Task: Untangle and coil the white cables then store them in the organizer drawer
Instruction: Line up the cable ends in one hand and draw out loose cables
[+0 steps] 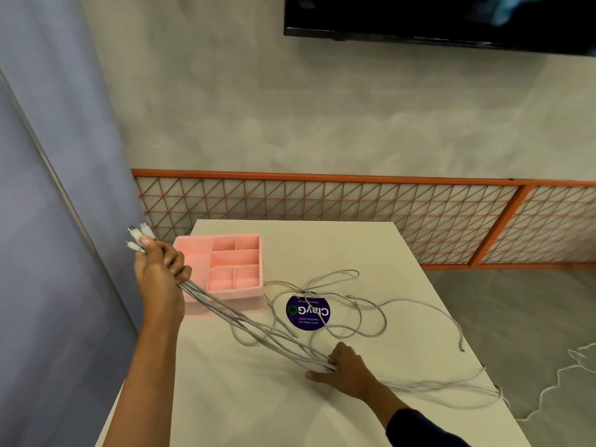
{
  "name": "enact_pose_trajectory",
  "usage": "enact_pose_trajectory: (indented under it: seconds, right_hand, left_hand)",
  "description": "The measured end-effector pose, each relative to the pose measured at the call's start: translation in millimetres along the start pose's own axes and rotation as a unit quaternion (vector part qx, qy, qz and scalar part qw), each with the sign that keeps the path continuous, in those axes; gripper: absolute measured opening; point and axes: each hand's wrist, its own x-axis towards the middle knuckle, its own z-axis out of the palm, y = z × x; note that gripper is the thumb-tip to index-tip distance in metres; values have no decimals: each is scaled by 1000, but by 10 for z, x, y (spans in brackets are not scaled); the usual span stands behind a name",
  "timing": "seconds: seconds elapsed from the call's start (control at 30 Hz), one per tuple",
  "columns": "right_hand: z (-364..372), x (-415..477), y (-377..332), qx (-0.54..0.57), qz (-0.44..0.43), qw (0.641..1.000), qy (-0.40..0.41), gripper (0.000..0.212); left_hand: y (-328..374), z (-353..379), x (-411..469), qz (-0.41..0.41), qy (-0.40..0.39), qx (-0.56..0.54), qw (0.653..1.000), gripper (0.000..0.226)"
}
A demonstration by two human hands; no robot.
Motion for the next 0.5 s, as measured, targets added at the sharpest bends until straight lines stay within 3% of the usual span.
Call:
enact_pose_trajectory:
  seconds: [0.03, 0.23, 0.3, 0.37, 0.43, 0.5]
  right_hand:
    - [2, -11, 59, 10, 13, 1000, -10, 85]
    - [-228, -7, 13, -7, 84, 984, -159, 72]
    - [-301, -17, -32, 65, 103, 976, -182, 75]
    - [-339, -18, -32, 210, 126, 958, -149, 80]
    - [-354, 25, -15, 418, 147, 895, -50, 65]
    - [-428, 119, 33, 632, 158, 757, 52, 34]
  left_hand:
    - [-17, 8, -3, 1, 1, 4, 1000, 36]
    - [-67, 31, 8, -5, 2, 4, 1000, 37]
    - [-69, 33, 20, -7, 4, 2, 1000, 37]
    - [-59, 25, 32, -9, 12, 1, 1000, 37]
    - [-55, -2, 48, -9, 21, 4, 1000, 38]
    - [-60, -52, 67, -10, 30, 7, 999, 38]
